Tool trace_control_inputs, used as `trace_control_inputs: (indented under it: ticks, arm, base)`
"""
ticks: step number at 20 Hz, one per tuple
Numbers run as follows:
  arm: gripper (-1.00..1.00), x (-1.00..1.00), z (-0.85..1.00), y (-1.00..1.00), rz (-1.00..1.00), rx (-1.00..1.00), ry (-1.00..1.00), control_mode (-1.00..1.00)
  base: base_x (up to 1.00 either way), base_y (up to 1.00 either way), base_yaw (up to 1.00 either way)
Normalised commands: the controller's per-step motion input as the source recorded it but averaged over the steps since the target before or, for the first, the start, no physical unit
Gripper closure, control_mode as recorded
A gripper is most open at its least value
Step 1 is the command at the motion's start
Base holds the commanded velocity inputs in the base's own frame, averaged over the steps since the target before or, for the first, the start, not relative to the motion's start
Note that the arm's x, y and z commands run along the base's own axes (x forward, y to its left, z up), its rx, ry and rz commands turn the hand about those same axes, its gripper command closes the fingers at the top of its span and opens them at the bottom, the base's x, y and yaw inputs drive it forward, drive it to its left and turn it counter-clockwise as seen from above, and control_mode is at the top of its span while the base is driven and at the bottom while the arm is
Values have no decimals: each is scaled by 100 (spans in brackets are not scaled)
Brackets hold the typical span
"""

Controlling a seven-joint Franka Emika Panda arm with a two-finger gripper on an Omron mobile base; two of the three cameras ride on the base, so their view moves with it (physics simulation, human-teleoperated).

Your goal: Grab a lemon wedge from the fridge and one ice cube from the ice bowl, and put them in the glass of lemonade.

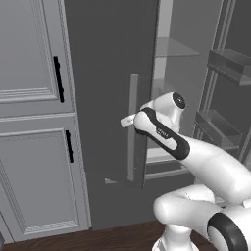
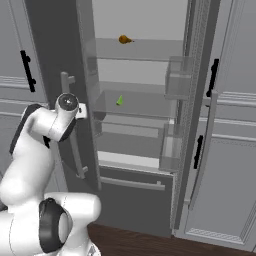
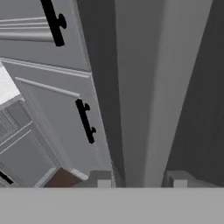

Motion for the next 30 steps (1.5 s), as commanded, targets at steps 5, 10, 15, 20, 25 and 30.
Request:
trace_control_inputs:
  ticks: [5,10,15,20,25,30]
  arm:
    - [100,-100,64,100,19,-4,4,-100]
    - [100,-100,69,68,12,-4,1,-100]
    - [100,-98,44,-7,-1,0,-2,-100]
    - [100,-60,36,-75,-21,2,0,-100]
    - [100,2,53,-78,-29,2,9,-100]
    - [100,61,22,-92,-17,0,22,-100]
  base:
    - [0,0,0]
    - [0,0,0]
    - [0,0,0]
    - [0,0,0]
    - [0,0,0]
    - [0,0,0]
